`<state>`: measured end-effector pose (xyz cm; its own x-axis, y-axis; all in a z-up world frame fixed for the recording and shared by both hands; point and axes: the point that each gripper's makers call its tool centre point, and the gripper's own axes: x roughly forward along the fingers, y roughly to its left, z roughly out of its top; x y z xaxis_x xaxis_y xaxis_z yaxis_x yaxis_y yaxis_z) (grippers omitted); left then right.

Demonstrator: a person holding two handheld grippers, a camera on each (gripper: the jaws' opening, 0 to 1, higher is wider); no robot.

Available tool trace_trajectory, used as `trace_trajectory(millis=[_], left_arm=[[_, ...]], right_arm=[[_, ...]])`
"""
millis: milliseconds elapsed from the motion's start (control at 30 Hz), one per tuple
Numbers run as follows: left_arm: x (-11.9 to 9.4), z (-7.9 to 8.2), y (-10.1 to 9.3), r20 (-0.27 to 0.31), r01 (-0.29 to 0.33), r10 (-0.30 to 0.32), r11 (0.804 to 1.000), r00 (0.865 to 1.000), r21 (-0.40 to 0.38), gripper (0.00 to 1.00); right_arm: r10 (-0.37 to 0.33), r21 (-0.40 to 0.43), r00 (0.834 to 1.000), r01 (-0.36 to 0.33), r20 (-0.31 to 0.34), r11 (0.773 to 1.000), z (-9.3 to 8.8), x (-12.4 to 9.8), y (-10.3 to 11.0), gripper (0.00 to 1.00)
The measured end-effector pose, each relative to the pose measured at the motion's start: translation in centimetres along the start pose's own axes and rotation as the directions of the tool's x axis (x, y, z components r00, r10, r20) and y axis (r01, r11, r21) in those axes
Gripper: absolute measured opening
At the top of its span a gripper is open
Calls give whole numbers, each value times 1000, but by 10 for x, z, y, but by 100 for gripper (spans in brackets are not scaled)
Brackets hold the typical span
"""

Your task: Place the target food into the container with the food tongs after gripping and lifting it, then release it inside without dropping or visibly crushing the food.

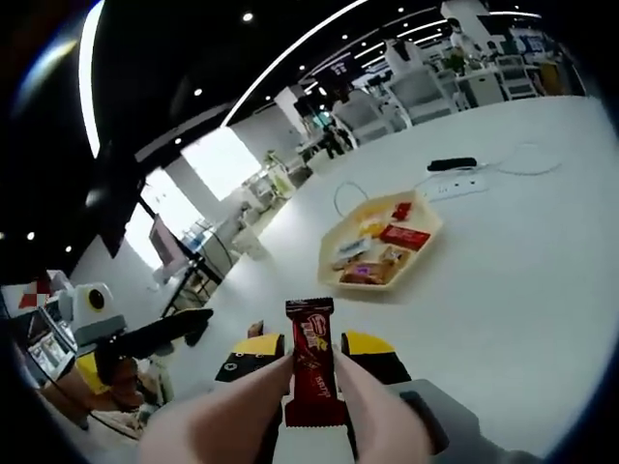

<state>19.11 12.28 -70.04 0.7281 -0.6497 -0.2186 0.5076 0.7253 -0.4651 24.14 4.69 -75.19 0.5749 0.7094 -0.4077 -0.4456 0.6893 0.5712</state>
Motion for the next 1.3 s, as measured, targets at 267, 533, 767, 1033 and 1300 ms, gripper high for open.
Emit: trace_trajectory(millis=[267, 533, 767, 1033, 1300], left_arm=[[-9, 3, 6, 4, -19, 19, 1000, 1000, -1, 99], [-22, 18, 19, 6, -52, 52, 998, 999, 19, 99], [-31, 27, 26, -9, -82, 82, 995, 997, 61, 99], [-19, 35, 41, -26, -94, 95, 995, 995, 42, 99], [-13, 54, 42, 3, -102, 102, 992, 995, 76, 99]], right_arm=[[34, -24, 999, -34, 24, 999, 21, 5, 14, 22], [10, -9, 996, -10, 93, 1000, 40, 9, 14, 22], [12, -1, 992, -12, 128, 1000, 45, 10, 12, 22], [-8, -36, 995, 12, 102, 999, 49, 16, 3, 22], [-6, -41, 990, 12, 139, 999, 73, 15, -3, 22]])
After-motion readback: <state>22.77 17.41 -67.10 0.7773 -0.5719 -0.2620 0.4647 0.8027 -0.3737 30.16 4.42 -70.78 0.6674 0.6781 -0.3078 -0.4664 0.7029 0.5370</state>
